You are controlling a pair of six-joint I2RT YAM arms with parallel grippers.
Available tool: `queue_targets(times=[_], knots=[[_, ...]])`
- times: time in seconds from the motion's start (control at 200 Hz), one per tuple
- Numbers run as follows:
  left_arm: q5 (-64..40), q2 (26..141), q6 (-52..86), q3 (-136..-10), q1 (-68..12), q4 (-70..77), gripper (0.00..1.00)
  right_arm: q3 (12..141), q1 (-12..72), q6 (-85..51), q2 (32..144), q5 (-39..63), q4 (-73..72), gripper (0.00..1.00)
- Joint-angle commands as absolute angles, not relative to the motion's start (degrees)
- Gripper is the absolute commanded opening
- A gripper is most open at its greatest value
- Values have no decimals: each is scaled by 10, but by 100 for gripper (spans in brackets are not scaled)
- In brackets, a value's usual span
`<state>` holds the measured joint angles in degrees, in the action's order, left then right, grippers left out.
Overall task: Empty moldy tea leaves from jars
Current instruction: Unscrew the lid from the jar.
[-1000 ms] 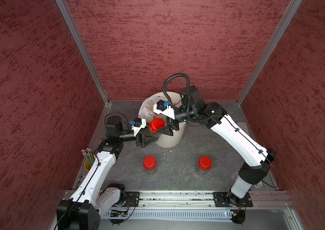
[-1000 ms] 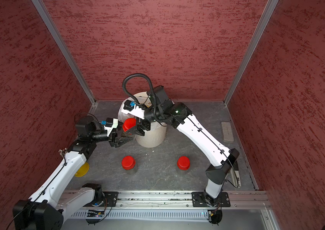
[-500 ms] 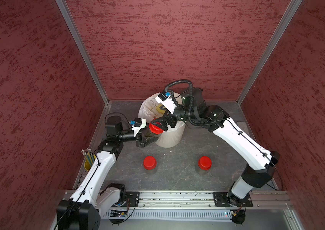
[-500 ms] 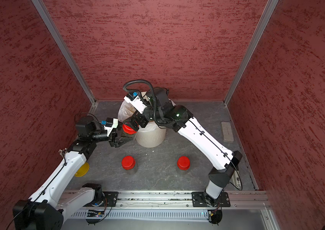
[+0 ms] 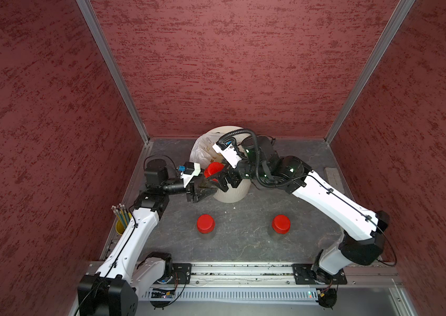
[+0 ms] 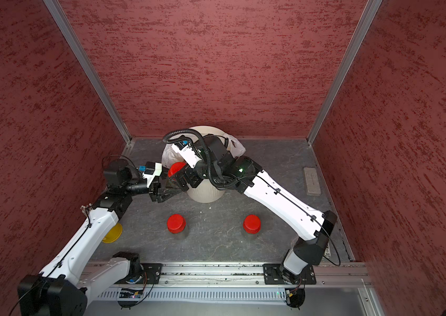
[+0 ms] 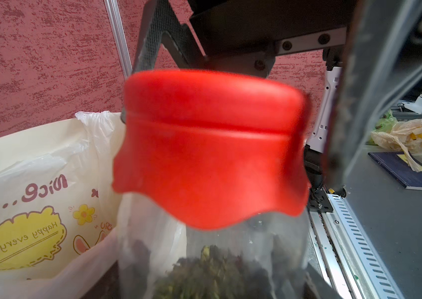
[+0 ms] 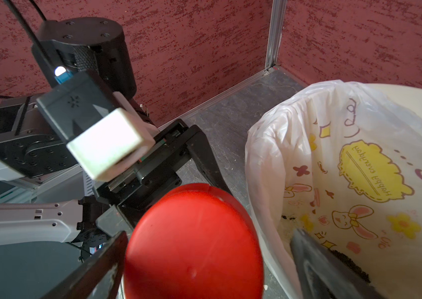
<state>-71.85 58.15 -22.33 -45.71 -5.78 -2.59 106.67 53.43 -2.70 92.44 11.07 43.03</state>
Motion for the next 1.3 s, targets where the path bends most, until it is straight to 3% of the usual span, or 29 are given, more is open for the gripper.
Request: queue_targets(times=[0.0,0.526,1.007,1.297], knots=[[-720,578,-220,-461,-56,-26,65,1060,536,-44,908,97,399,99],[-720,579,-220,-460,-57,-26,65,1051,536,-31,912,120,387,90],[-720,577,-220,-461,-56,-27,65,1046,535,-12,909,129,387,56],[-720,576,-220,-461,-57,-27,65,1034,518,36,900,176,372,43]])
